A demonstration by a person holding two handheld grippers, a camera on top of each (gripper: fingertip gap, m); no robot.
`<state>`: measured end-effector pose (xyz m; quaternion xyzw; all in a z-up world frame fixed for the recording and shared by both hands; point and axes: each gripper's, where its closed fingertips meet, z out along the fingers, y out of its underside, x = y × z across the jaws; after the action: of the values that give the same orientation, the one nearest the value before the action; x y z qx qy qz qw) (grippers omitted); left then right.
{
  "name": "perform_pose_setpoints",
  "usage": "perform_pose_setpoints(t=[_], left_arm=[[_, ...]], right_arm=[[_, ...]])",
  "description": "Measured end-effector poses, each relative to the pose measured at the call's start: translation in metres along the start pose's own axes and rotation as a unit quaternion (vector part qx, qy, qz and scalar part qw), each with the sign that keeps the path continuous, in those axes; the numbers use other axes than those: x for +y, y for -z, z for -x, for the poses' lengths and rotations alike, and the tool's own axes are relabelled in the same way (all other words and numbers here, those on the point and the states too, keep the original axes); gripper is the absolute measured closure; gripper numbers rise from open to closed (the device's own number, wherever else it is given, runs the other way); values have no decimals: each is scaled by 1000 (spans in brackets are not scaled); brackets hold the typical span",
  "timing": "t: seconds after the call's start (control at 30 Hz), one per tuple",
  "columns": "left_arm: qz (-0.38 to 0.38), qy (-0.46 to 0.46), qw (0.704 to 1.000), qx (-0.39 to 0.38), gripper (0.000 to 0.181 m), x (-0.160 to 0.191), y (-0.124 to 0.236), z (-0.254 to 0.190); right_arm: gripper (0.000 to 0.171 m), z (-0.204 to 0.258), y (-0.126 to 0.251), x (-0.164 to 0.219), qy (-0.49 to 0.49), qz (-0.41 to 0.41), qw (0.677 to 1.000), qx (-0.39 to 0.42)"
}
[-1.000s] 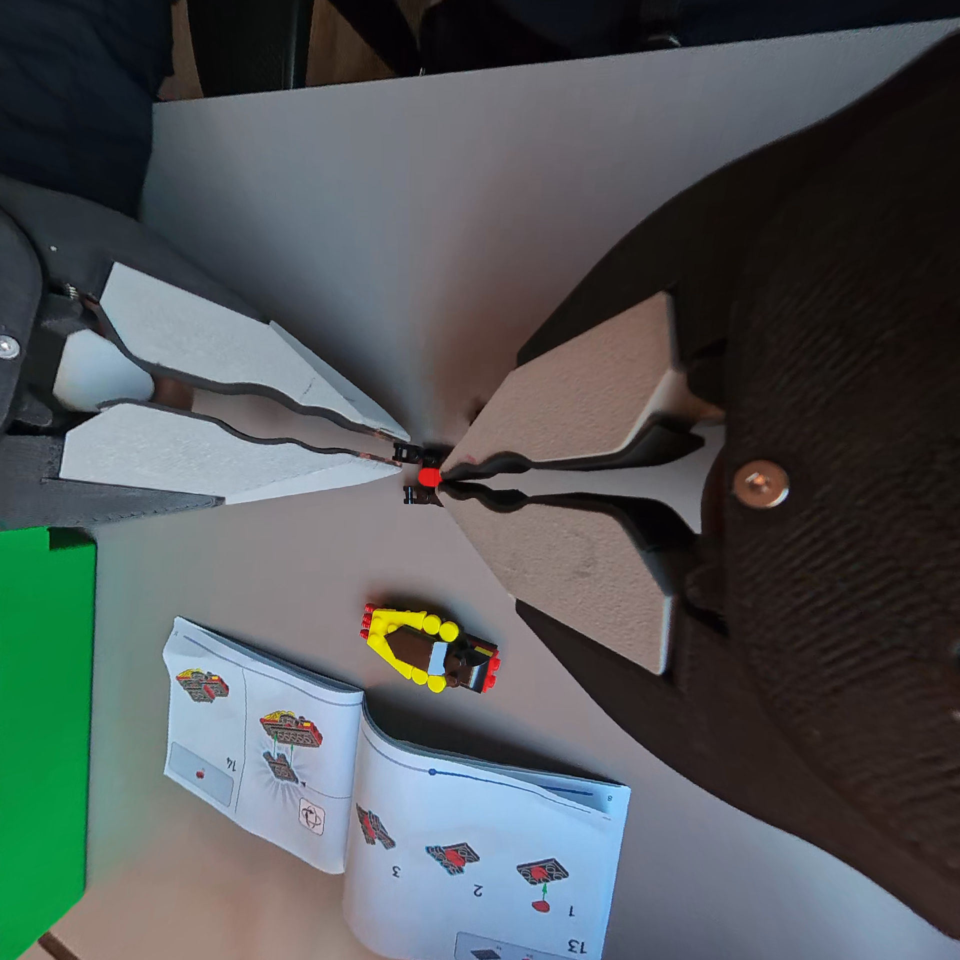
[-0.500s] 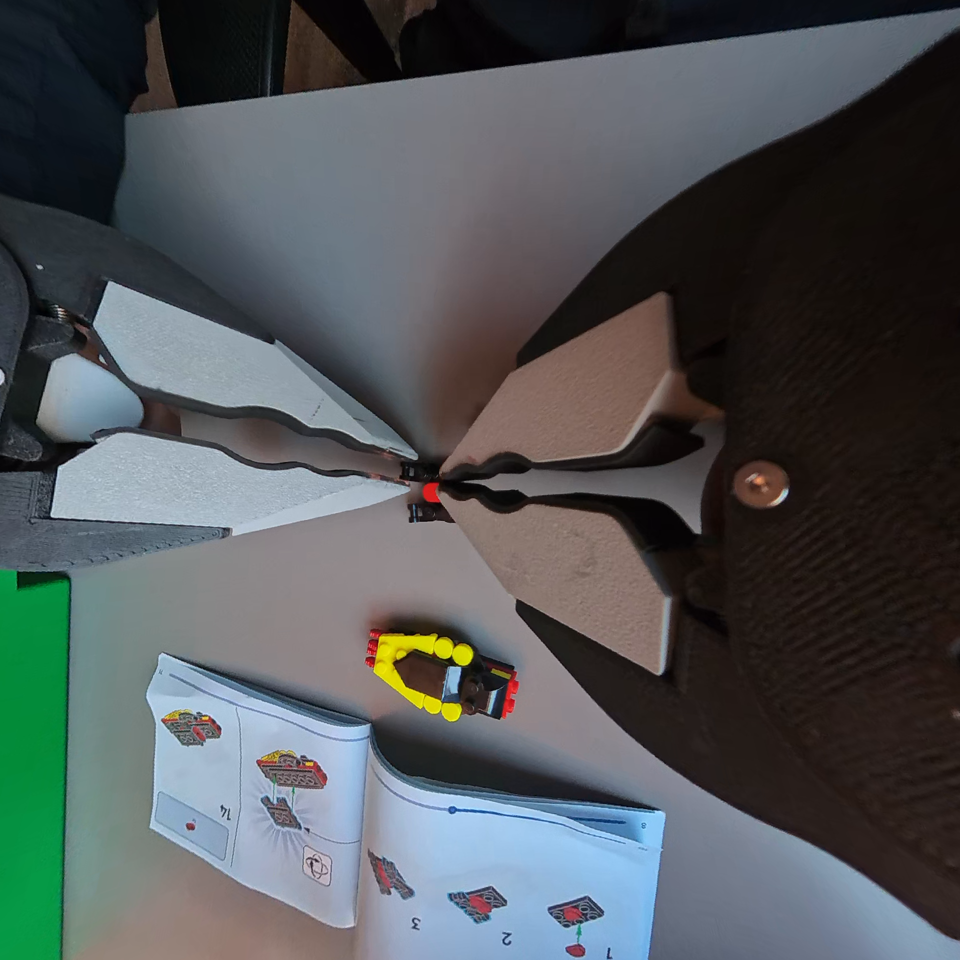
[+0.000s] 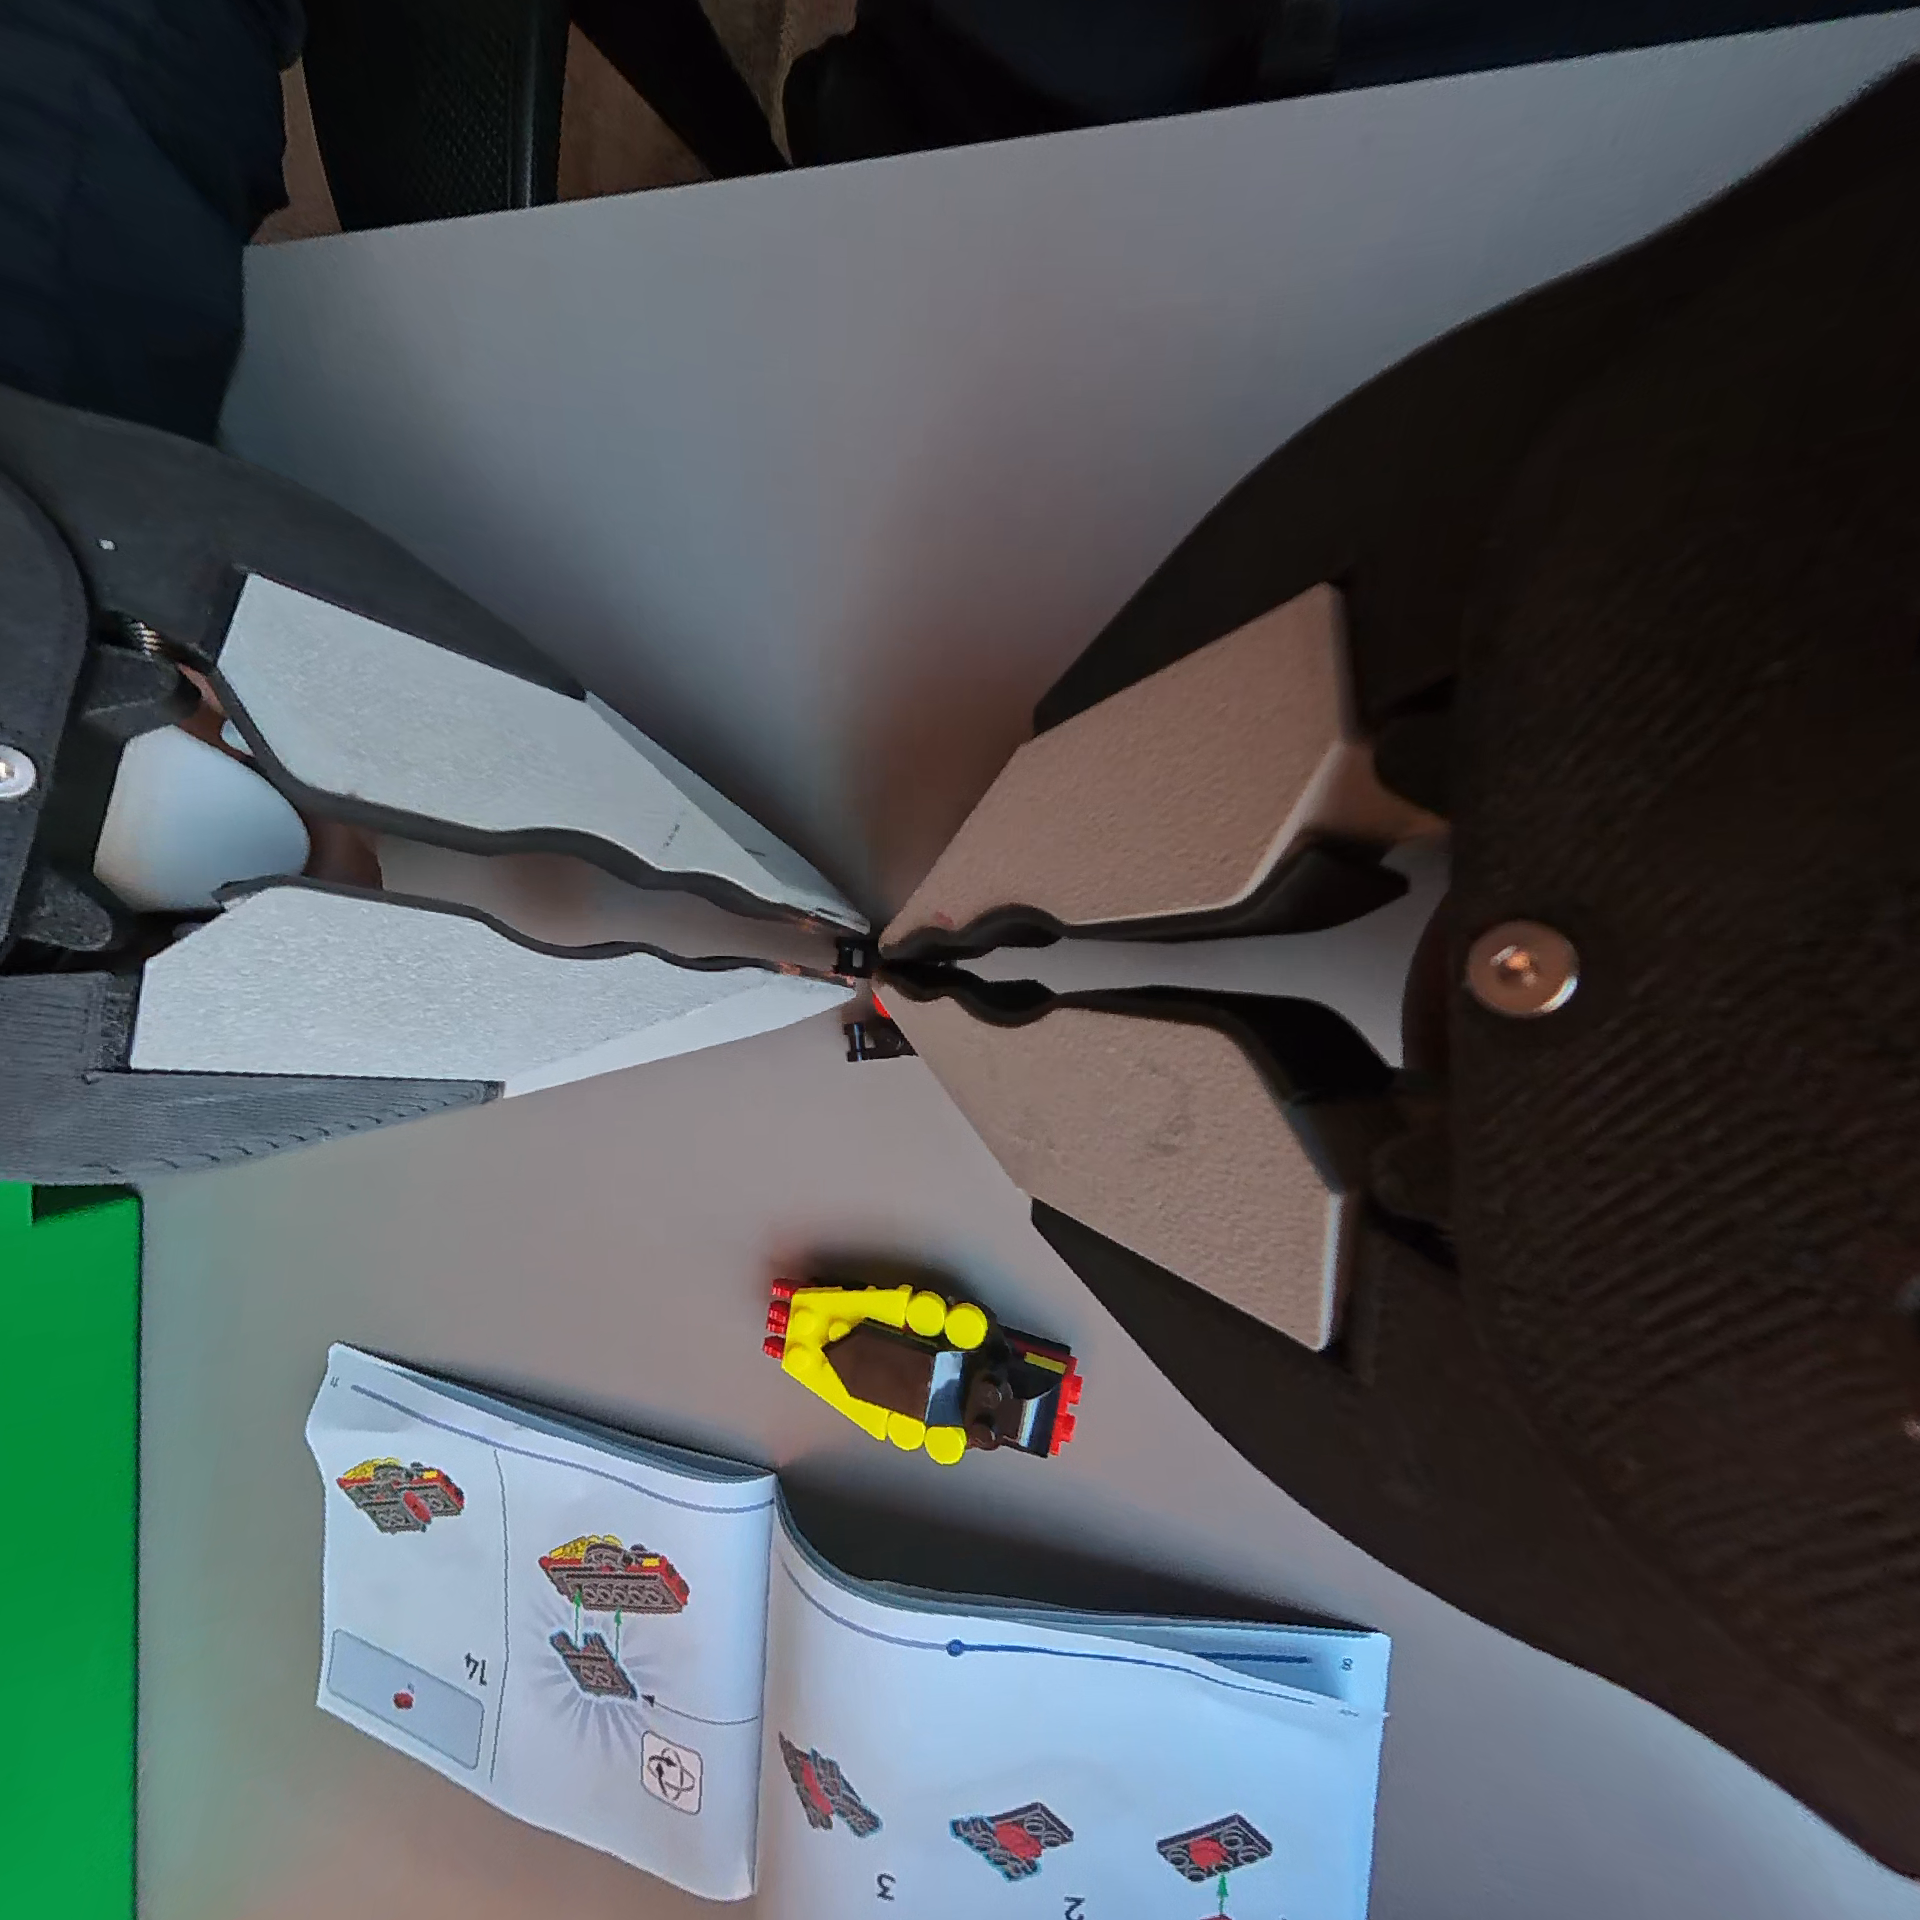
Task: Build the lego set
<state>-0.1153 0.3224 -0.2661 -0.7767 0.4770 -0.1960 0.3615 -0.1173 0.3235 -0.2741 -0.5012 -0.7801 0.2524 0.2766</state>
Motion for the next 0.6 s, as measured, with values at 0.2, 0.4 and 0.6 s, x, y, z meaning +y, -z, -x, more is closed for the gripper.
perform_pose_setpoints(t=[0.2, 0.4, 0.6], left_arm=[[3, -3, 1000, 3, 181, 0, -3, -1], [3, -3, 1000, 2, 181, -1, -4, 0], [8, -5, 1000, 3, 181, 1, -6, -1]], right_arm=[[167, 0, 0, -1, 1, 0, 1000, 1], [167, 1, -1, 0, -1, 1, 1000, -1], [167, 0, -2, 0, -3, 1, 1000, -1]])
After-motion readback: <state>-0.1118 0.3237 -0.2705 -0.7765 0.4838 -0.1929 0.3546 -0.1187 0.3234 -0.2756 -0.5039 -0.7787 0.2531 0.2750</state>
